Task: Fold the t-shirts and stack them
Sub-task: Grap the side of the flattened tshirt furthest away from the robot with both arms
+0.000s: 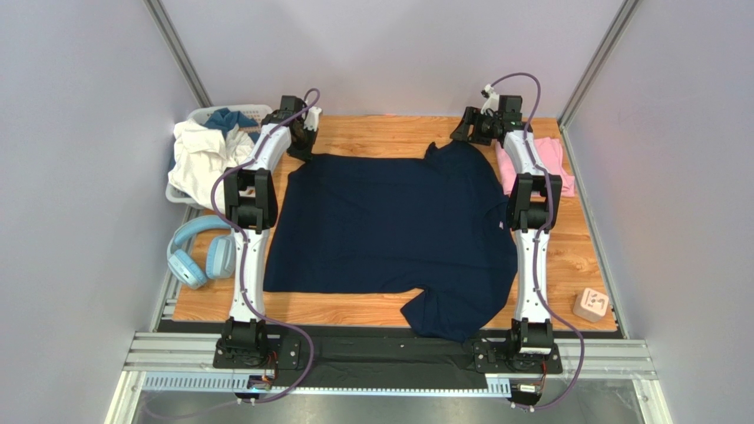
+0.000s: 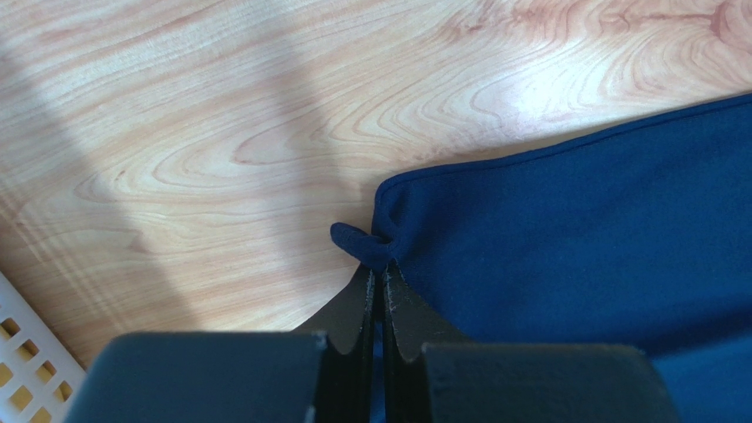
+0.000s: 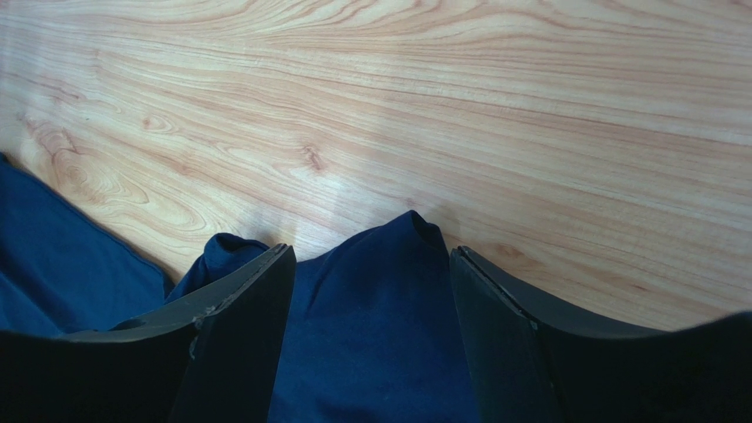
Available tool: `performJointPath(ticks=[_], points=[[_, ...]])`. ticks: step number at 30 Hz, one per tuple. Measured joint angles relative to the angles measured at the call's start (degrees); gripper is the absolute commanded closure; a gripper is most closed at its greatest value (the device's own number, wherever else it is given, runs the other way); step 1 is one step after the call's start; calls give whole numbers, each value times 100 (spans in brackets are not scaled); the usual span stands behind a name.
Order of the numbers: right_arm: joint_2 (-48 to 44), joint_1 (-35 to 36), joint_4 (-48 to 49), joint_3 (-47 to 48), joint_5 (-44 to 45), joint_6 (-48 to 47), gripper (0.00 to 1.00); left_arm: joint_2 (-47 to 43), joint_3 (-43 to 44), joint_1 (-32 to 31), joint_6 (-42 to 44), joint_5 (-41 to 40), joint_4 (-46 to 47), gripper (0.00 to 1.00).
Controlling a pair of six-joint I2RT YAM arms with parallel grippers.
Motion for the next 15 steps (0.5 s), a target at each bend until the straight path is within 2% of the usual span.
performJointPath(ticks=[15], points=[[0,-2,153,0,382,-175,27,-24,-37,0,0,59,-50,96]])
